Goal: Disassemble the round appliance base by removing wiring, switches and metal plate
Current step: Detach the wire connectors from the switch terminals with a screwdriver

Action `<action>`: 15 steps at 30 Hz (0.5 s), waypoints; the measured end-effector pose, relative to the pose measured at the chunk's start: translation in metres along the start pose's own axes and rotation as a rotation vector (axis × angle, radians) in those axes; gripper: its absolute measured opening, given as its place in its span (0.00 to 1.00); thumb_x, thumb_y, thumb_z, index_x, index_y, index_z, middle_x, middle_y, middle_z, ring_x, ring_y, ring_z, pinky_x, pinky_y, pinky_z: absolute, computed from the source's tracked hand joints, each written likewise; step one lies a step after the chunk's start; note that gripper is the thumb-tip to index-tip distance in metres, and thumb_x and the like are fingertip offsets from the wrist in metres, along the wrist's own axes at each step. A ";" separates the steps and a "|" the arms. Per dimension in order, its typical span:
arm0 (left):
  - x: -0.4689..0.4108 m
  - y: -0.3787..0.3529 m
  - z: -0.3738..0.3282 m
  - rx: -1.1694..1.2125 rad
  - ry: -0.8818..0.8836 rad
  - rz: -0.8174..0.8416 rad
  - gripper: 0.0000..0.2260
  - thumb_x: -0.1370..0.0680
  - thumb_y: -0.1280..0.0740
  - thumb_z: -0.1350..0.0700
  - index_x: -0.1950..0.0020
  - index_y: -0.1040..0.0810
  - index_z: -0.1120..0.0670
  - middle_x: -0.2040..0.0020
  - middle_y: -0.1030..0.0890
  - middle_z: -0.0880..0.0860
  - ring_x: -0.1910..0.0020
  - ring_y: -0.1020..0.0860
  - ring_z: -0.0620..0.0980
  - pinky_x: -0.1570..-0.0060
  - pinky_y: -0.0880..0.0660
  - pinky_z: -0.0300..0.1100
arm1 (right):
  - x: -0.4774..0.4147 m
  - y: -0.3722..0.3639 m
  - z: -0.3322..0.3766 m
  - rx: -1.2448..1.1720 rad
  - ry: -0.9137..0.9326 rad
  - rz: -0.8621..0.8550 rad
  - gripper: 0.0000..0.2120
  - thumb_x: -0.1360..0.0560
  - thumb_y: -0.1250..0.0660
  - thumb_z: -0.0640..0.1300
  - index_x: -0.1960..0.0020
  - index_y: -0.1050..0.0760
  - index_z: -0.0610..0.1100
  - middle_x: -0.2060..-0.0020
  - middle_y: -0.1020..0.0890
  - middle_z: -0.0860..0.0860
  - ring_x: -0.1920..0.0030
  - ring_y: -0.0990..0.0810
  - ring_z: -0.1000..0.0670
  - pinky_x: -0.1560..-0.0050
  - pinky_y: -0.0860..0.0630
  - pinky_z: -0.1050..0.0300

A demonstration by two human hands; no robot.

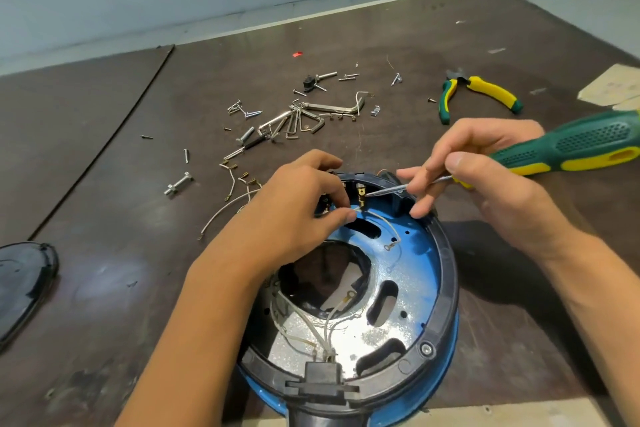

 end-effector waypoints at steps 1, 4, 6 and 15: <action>0.000 0.000 0.000 0.003 -0.011 0.007 0.03 0.24 0.27 0.49 0.53 0.15 0.47 0.31 0.27 0.46 0.34 0.26 0.45 0.42 0.32 0.39 | 0.001 0.000 0.001 0.029 0.000 0.005 0.06 0.23 0.37 0.35 0.57 0.23 0.36 0.63 0.14 0.39 0.67 0.13 0.39 0.41 0.18 0.40; -0.002 -0.002 0.000 0.016 -0.032 0.030 0.02 0.23 0.27 0.53 0.51 0.15 0.47 0.33 0.26 0.46 0.38 0.24 0.47 0.41 0.28 0.43 | 0.003 0.002 0.007 0.127 -0.018 0.030 0.08 0.22 0.39 0.33 0.55 0.23 0.32 0.59 0.14 0.39 0.62 0.12 0.39 0.42 0.19 0.34; -0.004 -0.003 0.000 0.016 -0.035 0.033 0.04 0.23 0.27 0.55 0.50 0.15 0.47 0.34 0.26 0.46 0.40 0.24 0.47 0.42 0.28 0.44 | 0.002 0.003 0.013 0.205 -0.020 0.083 0.08 0.22 0.38 0.34 0.53 0.21 0.31 0.56 0.12 0.41 0.58 0.11 0.41 0.43 0.19 0.34; -0.004 -0.003 -0.009 -0.032 0.017 0.068 0.01 0.22 0.29 0.50 0.52 0.19 0.43 0.34 0.28 0.44 0.38 0.25 0.48 0.38 0.29 0.48 | 0.001 0.005 0.017 0.289 -0.073 0.106 0.10 0.23 0.37 0.36 0.58 0.19 0.32 0.54 0.12 0.43 0.52 0.11 0.44 0.43 0.18 0.38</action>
Point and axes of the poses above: each hand's wrist, its own x-axis away from the middle knuckle, its own y-axis out of the back of the hand, z = x × y, the point moved 5 cm from there along -x, towards the middle knuckle
